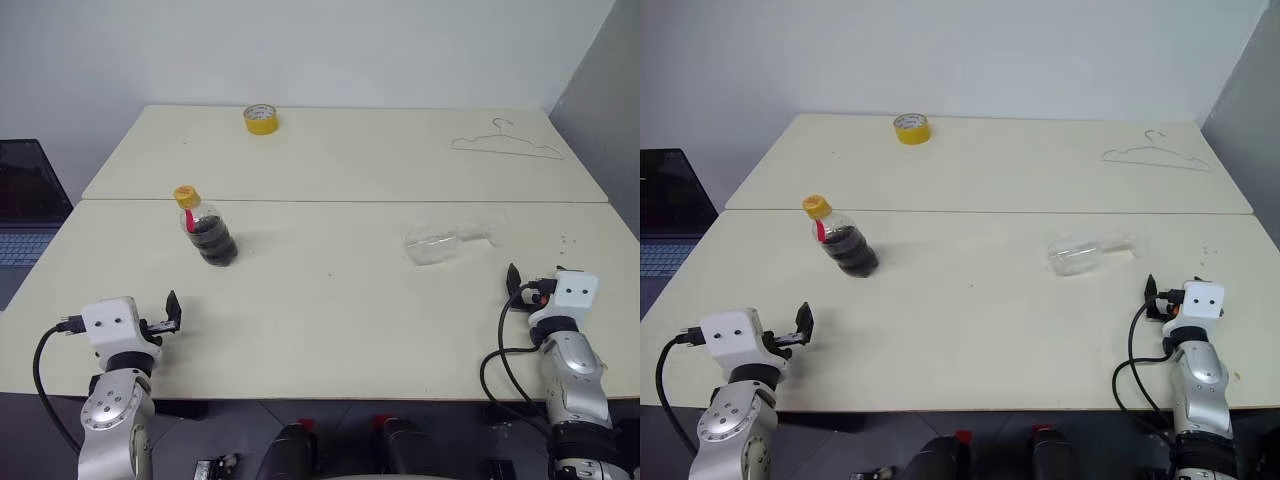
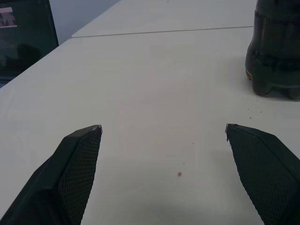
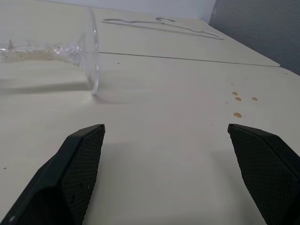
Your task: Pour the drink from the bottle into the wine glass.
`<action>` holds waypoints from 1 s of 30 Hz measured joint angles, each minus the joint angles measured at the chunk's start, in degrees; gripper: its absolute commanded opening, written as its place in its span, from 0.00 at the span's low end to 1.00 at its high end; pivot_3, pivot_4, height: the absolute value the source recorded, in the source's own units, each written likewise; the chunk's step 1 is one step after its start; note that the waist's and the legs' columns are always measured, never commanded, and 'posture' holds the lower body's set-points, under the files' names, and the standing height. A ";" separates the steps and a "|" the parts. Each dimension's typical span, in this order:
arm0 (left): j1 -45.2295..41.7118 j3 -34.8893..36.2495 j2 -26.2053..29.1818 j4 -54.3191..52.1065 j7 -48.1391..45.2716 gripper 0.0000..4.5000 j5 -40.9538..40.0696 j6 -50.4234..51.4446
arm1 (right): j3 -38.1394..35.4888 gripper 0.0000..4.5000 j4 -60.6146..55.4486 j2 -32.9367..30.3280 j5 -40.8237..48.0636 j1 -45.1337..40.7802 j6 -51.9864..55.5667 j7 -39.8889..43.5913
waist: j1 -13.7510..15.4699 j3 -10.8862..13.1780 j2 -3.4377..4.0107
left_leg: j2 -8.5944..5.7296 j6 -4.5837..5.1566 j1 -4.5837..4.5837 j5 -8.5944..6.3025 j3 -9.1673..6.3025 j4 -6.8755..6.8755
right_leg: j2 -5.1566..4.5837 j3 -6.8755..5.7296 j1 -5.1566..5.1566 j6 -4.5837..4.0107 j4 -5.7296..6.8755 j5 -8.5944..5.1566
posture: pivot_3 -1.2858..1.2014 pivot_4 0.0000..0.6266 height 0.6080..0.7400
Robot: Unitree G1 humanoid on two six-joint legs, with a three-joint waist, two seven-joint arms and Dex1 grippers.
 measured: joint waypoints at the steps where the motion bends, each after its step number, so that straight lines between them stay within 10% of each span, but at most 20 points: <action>1: -0.10 -0.01 0.11 0.13 -0.04 0.99 0.24 -0.23 | 0.00 1.00 0.00 0.00 -0.01 -0.04 0.03 -0.09 | 0.00 0.00 0.00 | 0.00 0.00 0.00 0.00 0.00 0.00 | 0.00 0.00 0.00 0.00 0.00 0.00 | 0.52 0.24 1.00; 30: 0.46 -1.32 1.09 0.26 -6.75 0.99 -2.54 -3.26 | 3.78 1.00 -4.56 -0.13 -1.66 3.85 -1.64 4.86 | -0.03 0.00 0.00 | 0.01 0.00 0.01 0.00 -0.01 0.00 | 0.00 -0.01 0.00 0.00 0.00 0.00 | 0.52 0.24 1.00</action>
